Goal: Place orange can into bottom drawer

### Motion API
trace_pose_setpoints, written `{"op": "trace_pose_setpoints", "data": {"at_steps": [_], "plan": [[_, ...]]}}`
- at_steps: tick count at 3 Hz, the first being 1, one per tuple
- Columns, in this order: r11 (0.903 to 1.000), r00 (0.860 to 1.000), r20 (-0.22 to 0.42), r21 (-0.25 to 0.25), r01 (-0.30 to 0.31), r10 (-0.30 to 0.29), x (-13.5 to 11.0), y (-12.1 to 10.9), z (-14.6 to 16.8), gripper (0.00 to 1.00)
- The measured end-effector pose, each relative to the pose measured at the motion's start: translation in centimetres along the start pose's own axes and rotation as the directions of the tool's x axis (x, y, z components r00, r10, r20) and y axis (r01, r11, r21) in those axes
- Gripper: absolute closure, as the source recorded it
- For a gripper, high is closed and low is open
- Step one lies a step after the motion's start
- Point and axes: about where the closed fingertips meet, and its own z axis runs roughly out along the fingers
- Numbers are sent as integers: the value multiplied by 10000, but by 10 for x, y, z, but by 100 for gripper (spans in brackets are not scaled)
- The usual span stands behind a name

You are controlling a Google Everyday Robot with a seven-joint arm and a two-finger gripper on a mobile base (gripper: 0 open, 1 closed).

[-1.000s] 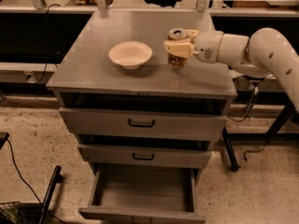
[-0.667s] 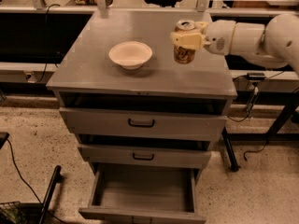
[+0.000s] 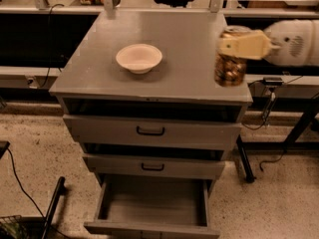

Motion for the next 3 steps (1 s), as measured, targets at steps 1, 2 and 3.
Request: {"op": "trace_pose_setpoints", "data": {"at_steps": [1, 2, 3], "plan": [[9978, 9980, -78, 216, -620, 622, 23, 10, -29, 100], [9980, 9986, 209, 389, -496, 489, 23, 2, -19, 100], [9945, 9886, 1260, 529, -899, 827, 80, -24, -5, 100]]}}
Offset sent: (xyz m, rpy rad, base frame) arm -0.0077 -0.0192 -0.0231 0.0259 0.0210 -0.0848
